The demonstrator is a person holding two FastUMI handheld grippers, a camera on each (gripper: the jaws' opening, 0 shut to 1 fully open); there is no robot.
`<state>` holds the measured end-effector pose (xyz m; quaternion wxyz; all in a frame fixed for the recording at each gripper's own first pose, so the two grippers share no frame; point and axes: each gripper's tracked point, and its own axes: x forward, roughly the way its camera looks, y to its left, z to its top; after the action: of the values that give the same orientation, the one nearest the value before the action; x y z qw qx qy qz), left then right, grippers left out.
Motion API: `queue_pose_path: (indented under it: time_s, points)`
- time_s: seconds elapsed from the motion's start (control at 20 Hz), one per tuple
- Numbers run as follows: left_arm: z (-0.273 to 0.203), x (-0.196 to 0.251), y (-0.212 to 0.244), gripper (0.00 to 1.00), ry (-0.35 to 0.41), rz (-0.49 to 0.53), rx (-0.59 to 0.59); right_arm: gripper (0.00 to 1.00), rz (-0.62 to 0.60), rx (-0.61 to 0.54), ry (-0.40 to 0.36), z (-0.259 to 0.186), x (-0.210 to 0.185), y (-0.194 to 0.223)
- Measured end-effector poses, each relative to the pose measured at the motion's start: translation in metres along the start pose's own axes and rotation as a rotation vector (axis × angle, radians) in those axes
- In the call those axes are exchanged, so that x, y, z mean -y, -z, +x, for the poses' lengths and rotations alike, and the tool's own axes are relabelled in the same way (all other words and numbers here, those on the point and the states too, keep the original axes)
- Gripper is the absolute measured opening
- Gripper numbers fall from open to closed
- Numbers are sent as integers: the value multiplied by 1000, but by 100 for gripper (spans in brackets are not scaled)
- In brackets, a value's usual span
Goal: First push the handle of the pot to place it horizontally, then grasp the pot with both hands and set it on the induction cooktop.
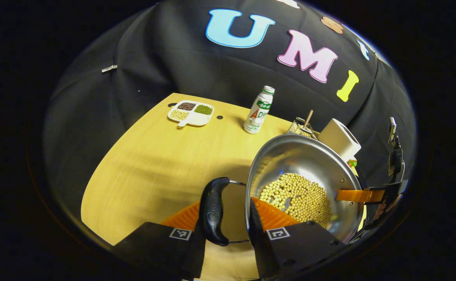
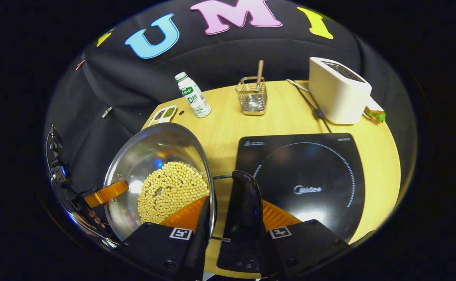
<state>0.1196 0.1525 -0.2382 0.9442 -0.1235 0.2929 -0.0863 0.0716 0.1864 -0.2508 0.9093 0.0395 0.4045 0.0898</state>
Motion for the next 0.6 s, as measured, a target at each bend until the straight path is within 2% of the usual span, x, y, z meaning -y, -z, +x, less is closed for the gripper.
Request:
queue_pose_path:
  time_s: [0.15,0.2,0.25,0.3,0.35,0.4,0.55,0.6]
  points:
    - [4,39,-2,55,18,16,5,52,7,16,14,-19,32,-8]
    - [7,52,-2,54,28,27,5,57,6,23,20,-25,44,-10]
    - [10,64,-2,55,37,36,5,52,10,36,26,-30,56,-13]
    - [12,77,-2,54,46,41,6,57,13,43,32,-35,67,-15]
    - [15,88,-2,54,52,48,4,52,21,48,37,-39,79,-17]
    - [19,99,-2,54,58,56,4,56,30,48,42,-42,90,-18]
    - [29,131,1,57,71,72,-3,56,47,49,55,-51,117,-21]
    - [32,140,3,54,75,75,-6,56,51,52,58,-54,125,-22]
